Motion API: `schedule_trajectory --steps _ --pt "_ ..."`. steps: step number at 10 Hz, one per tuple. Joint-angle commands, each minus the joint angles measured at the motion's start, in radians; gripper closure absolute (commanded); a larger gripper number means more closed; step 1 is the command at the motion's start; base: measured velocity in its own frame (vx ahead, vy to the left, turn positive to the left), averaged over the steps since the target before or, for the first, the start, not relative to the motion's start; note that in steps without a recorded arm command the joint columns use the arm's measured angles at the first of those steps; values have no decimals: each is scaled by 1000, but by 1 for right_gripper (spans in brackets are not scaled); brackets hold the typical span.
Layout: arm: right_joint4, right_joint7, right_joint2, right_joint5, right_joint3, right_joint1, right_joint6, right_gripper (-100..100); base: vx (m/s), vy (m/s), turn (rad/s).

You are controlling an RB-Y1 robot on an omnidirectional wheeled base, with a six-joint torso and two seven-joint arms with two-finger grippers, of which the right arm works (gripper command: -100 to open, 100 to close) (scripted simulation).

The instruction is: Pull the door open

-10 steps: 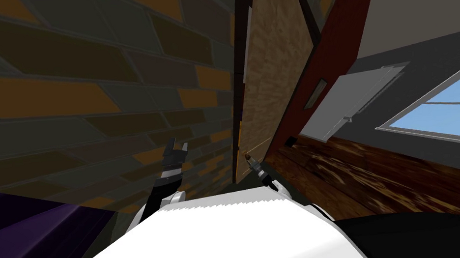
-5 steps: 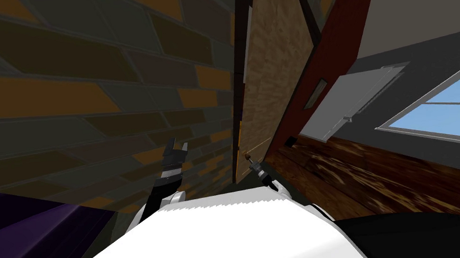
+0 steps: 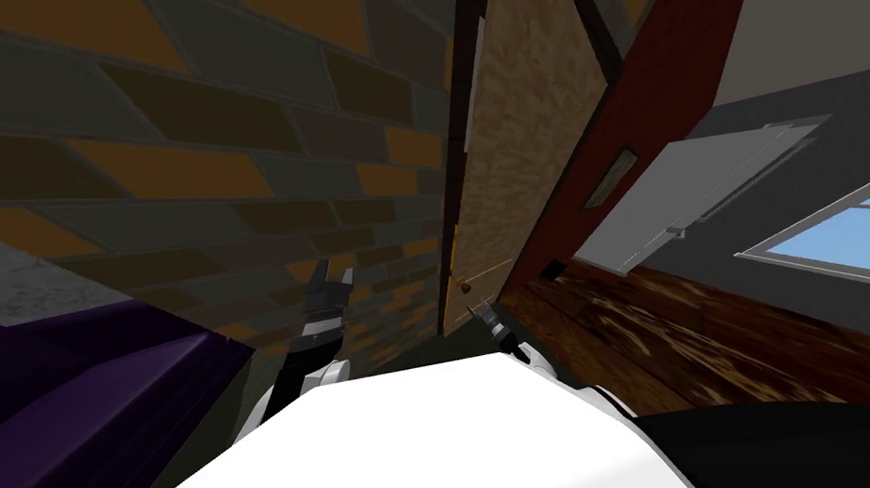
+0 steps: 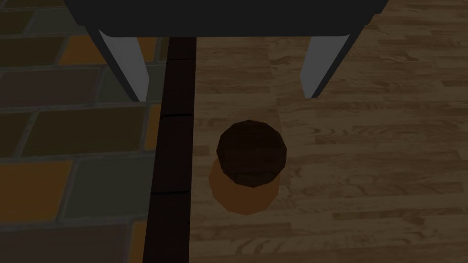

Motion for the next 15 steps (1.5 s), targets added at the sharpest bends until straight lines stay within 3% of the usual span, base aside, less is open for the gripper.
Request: schedule_trajectory --steps 1,3,8,10,11,12,15 --pt "27 2 -6 -1 -6 -10 -18 -100 -158 -135 97" --pt "21 0 -7 -1 -6 -6 -15 -100 -117 -87 42" --pt "-45 56 47 -40 -90 33 64 -100 121 34 278" --pt "-67 74 64 -53 -117 45 90 -100 143 -85 207" --pt "-49 70 61 -48 -107 39 74 -100 49 -56 51" --pt "-49 70 61 -48 -107 39 74 100 -7 8 -43" --pt "-49 70 61 -48 -107 39 74 100 -15 16 -4"
